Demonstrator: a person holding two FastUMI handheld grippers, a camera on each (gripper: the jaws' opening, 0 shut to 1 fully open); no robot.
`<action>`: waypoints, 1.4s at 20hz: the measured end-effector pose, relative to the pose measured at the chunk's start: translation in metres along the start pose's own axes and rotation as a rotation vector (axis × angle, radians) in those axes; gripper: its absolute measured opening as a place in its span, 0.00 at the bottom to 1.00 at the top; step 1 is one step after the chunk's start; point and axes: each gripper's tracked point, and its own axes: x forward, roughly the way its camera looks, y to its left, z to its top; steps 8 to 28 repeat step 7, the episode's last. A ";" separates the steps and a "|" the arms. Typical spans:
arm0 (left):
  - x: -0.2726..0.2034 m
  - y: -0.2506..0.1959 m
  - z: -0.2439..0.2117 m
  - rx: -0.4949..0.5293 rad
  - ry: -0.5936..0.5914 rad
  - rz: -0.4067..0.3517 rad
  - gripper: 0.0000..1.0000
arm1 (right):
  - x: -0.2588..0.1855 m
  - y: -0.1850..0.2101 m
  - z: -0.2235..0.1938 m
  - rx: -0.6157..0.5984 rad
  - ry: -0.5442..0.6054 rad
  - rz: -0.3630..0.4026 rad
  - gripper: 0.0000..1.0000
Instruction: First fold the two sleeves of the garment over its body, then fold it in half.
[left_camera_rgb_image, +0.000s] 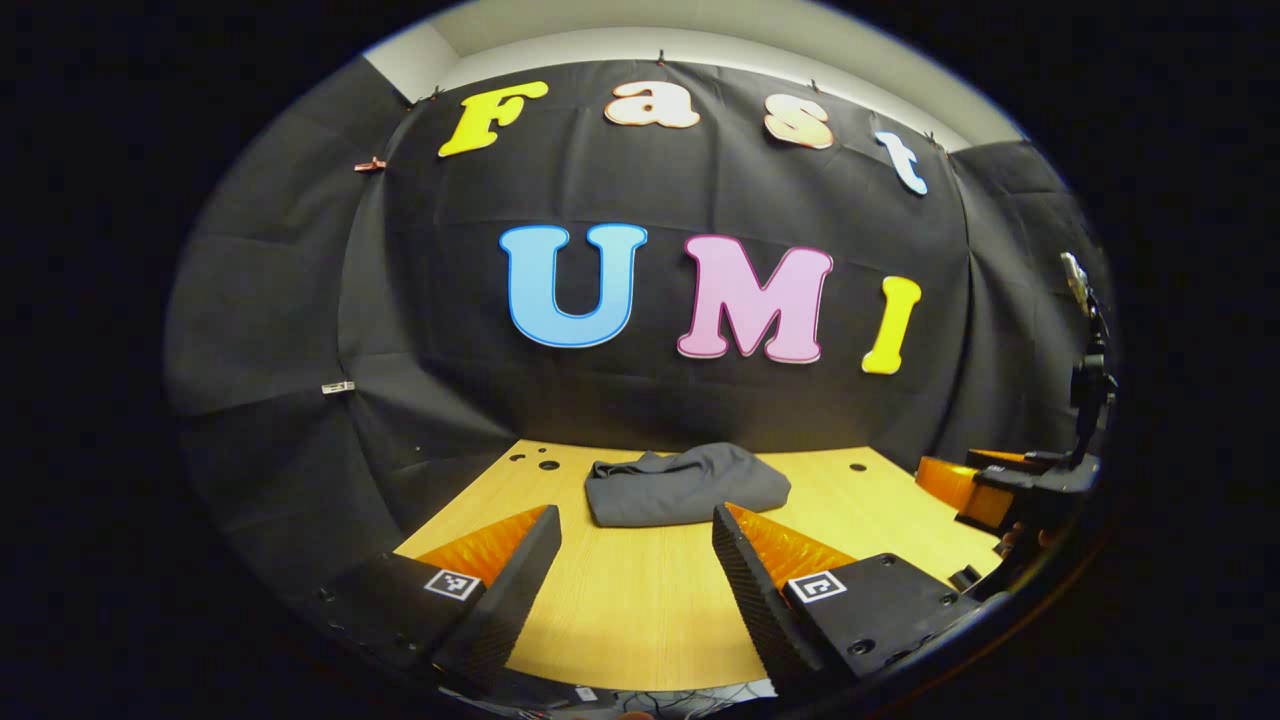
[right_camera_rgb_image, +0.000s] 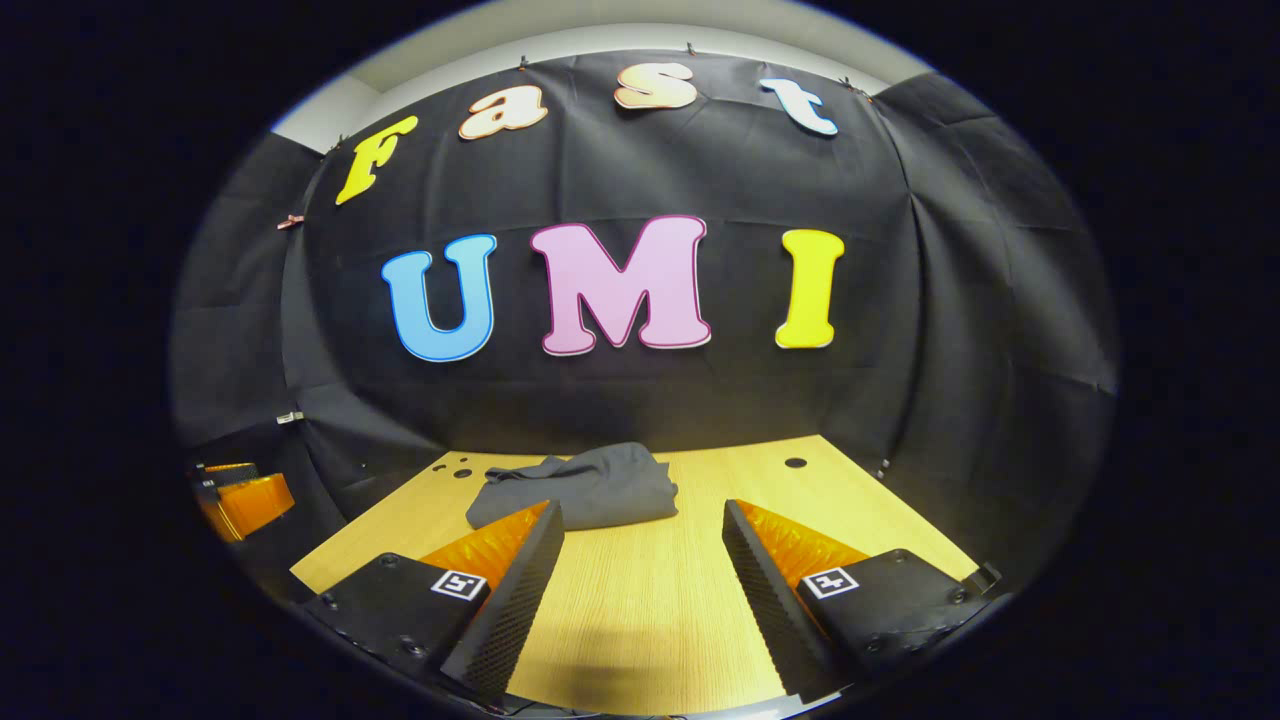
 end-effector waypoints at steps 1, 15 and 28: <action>-0.001 0.000 -0.002 -0.002 0.005 -0.001 0.96 | -0.002 -0.005 0.000 0.006 0.008 -0.011 0.98; 0.012 0.008 -0.007 0.005 0.019 0.014 0.96 | 0.006 -0.019 0.009 0.010 -0.002 -0.036 0.99; 0.012 0.008 -0.007 0.005 0.019 0.014 0.96 | 0.006 -0.019 0.009 0.010 -0.002 -0.036 0.99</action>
